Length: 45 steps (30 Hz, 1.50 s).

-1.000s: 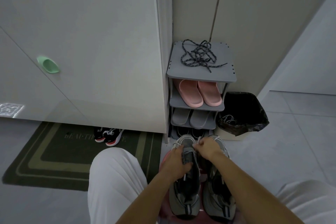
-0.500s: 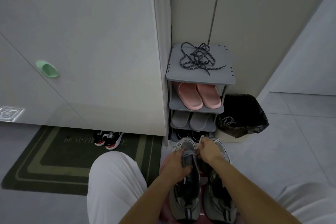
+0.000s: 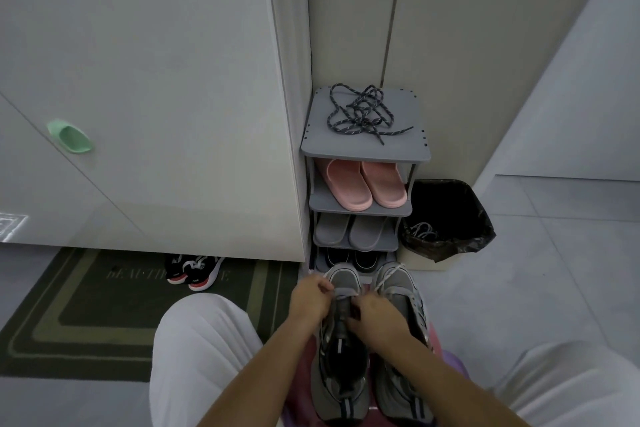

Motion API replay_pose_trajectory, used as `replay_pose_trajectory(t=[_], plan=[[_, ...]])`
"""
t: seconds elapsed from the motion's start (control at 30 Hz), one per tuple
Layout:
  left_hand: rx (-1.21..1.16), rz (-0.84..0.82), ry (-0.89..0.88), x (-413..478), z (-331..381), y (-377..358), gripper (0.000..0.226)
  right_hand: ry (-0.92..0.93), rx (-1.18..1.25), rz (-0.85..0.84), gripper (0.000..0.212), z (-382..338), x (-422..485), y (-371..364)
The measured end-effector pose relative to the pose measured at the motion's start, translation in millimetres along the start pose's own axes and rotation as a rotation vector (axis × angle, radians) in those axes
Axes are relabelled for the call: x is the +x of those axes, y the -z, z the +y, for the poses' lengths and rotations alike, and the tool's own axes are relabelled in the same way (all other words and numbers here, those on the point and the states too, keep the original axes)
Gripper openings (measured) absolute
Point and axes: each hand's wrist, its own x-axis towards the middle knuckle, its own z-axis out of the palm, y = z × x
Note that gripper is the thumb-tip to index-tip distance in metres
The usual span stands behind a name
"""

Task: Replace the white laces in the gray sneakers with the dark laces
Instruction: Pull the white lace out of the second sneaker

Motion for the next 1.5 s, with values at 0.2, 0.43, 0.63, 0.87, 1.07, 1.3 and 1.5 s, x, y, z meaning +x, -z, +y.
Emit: replay_pose_trajectory(t=[0.2, 0.43, 0.63, 0.87, 1.07, 1.3, 1.5], plan=[[0.056, 0.045, 0.000, 5, 13, 8, 0.025, 0.004, -0.085, -0.019, 0.036, 0, -6, -15], [-0.057, 0.143, -0.051, 17, 42, 44, 0.012, 0.021, -0.085, -0.010, 0.035, 2, -7, -17], [-0.167, 0.284, -0.203, 27, 84, 80, 0.010, 0.036, -0.073, -0.036, 0.036, 1, -8, -14], [-0.276, 0.175, -0.230, 17, 96, 78, 0.014, -0.039, 0.197, 0.043, 0.029, -14, 22, 19], [-0.217, 0.119, -0.148, 3, 66, 65, 0.020, -0.038, 0.302, 0.029, 0.014, -31, 39, 19], [0.115, -0.214, -0.061, -20, 13, 14, 0.017, -0.008, 0.311, 0.113, 0.012, -26, 45, 35], [-0.074, -0.136, -0.002, -24, -3, 3, 0.036, 0.024, 0.387, 0.170, 0.010, -30, 47, 52]])
